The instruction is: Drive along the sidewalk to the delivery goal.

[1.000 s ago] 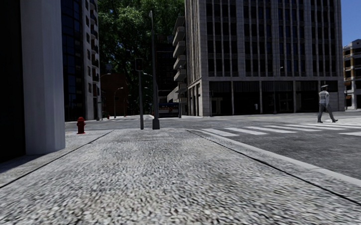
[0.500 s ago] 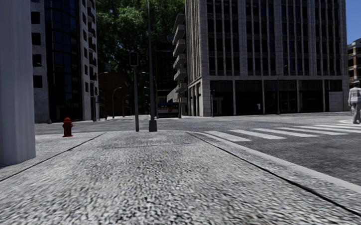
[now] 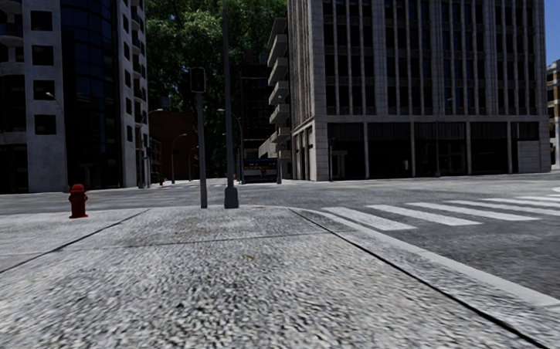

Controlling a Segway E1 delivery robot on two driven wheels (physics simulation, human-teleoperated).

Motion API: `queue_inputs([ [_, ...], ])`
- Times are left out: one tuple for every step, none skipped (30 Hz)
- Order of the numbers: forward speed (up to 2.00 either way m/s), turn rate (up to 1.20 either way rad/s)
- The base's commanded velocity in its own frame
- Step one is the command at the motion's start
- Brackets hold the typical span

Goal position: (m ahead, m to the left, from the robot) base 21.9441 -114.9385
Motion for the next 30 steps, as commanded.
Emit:
queue_inputs([
  [2.0,0.0],
  [2.0,0.0],
  [2.0,0.0],
  [2.0,0.0],
  [2.0,0.0],
  [2.0,0.0],
  [2.0,0.0],
  [2.0,0.0],
  [2.0,0.0],
  [2.0,0.0],
  [2.0,0.0],
  [2.0,0.0],
  [2.0,0.0],
  [2.0,0.0],
  [2.0,0.0],
  [2.0,0.0],
  [2.0,0.0],
  [1.99,-0.08],
  [1.98,-0.11],
  [1.98,-0.11],
  [1.98,-0.11],
  [1.97,-0.11],
  [1.97,-0.11],
  [1.97,-0.11],
  [1.97,-0.11],
  [1.97,-0.11],
  [1.97,-0.11],
  [1.97,-0.11],
  [1.97,-0.11],
  [1.97,-0.11],
])
